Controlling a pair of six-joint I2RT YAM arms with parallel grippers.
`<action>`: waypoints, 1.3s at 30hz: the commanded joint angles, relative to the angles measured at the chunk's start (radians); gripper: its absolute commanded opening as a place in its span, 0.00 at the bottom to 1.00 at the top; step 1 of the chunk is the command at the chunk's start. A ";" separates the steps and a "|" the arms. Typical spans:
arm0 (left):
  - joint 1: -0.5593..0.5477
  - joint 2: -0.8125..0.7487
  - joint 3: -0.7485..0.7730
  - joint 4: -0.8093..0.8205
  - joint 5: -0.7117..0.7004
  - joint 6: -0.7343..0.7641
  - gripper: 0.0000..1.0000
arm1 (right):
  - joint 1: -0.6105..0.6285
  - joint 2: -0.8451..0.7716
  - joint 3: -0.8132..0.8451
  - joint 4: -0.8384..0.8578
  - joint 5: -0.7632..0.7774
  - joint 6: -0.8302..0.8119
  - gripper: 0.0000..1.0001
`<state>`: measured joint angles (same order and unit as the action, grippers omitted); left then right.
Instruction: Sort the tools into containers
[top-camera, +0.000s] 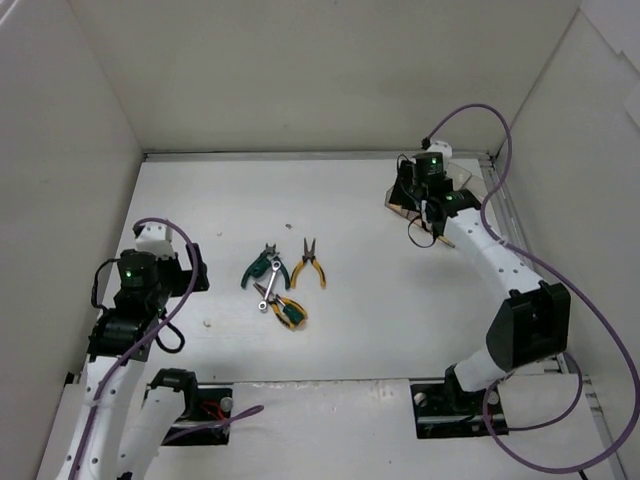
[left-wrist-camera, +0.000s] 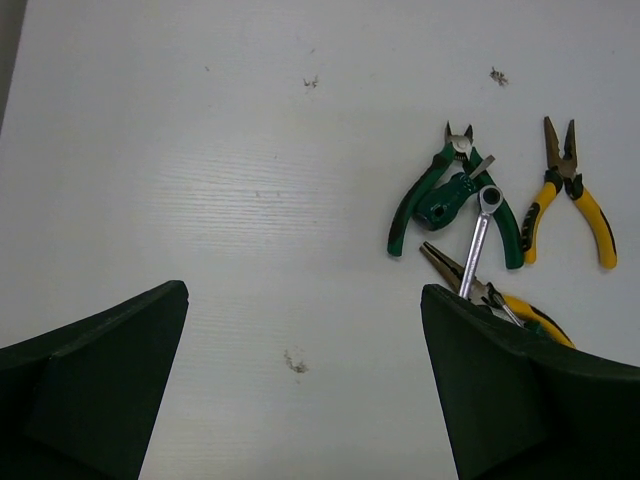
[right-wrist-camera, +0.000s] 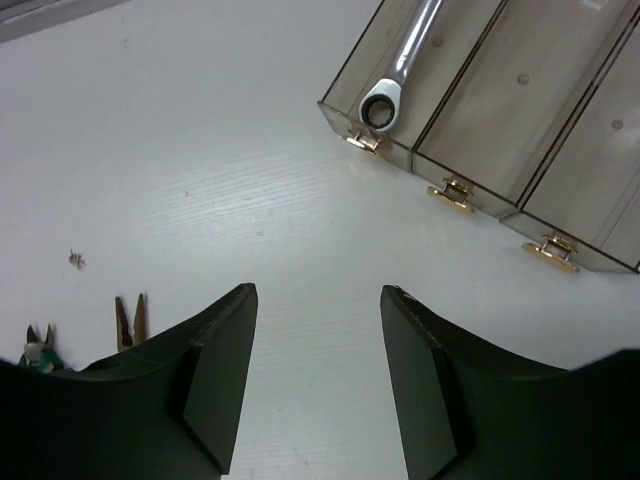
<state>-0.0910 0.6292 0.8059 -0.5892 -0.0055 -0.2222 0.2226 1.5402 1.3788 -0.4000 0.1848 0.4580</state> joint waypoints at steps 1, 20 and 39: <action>-0.006 0.041 0.018 0.066 0.074 0.024 0.99 | 0.020 -0.113 -0.035 0.050 -0.027 -0.033 0.49; -0.173 0.418 0.102 0.072 0.294 0.037 0.63 | 0.073 -0.371 -0.337 0.050 -0.048 0.016 0.49; -0.381 0.915 0.299 0.143 0.208 -0.059 0.40 | 0.077 -0.519 -0.435 0.015 -0.068 0.015 0.50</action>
<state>-0.4473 1.5375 1.0550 -0.4828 0.2279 -0.2653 0.2893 1.0512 0.9409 -0.4114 0.1104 0.4709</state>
